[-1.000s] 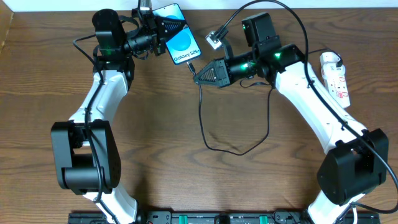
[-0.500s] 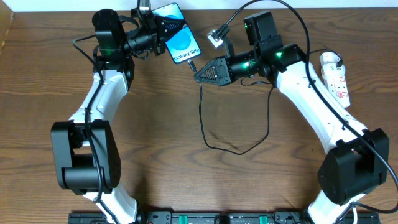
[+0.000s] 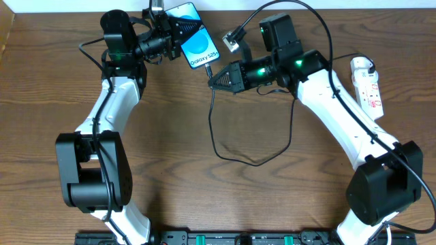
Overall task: Plug charger to phone and switch on socket
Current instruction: 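Push the USB-C plug into the phone's port with the right gripper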
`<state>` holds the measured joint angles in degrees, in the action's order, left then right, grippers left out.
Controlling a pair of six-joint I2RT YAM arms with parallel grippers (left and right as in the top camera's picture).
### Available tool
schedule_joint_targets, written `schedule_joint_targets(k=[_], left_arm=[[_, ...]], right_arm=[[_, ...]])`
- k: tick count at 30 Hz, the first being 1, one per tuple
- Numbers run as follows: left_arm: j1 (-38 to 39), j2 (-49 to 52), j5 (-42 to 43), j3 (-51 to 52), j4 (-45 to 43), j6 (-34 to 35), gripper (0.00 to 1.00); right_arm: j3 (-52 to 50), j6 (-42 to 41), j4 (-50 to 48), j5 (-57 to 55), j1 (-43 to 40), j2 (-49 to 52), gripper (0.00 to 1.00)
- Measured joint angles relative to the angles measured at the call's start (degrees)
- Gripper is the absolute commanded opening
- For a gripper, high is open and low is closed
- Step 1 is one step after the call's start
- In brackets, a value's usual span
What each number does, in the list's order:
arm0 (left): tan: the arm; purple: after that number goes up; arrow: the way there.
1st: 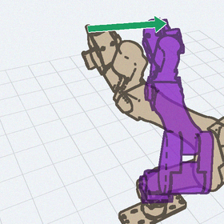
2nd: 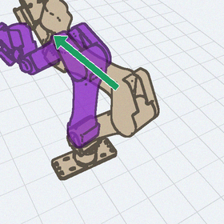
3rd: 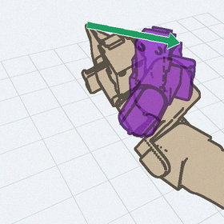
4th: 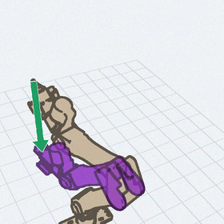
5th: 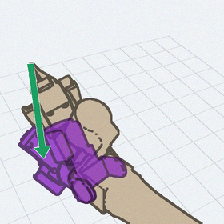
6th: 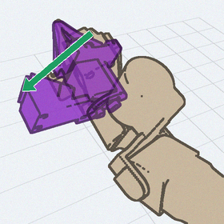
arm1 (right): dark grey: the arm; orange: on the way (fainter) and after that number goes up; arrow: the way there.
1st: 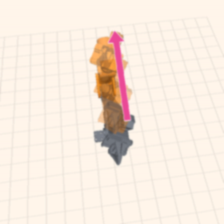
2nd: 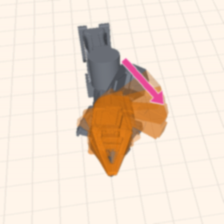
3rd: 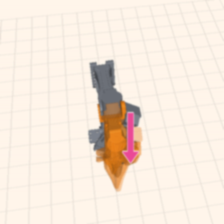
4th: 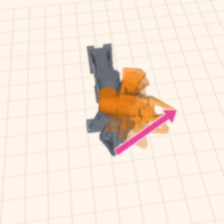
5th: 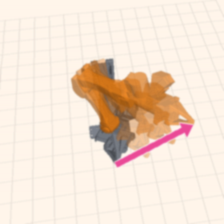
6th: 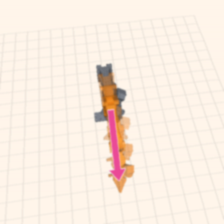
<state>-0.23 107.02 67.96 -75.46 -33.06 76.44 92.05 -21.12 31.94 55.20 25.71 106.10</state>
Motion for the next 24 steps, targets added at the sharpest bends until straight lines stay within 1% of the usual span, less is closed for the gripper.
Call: schedule_joint_targets(k=[14, 24], left_arm=[[-0.02, 0.00, -0.20, 0.00, 0.00, -2.84, 0.07], [-0.09, 0.00, -0.17, 0.00, -0.02, -3.21, 0.07]], right_arm=[[-0.35, -1.97, -0.85, -0.15, 0.04, 0.00, 0.01], [-0.63, -2.16, -1.44, 0.09, -0.17, 0.00, 0.01]])
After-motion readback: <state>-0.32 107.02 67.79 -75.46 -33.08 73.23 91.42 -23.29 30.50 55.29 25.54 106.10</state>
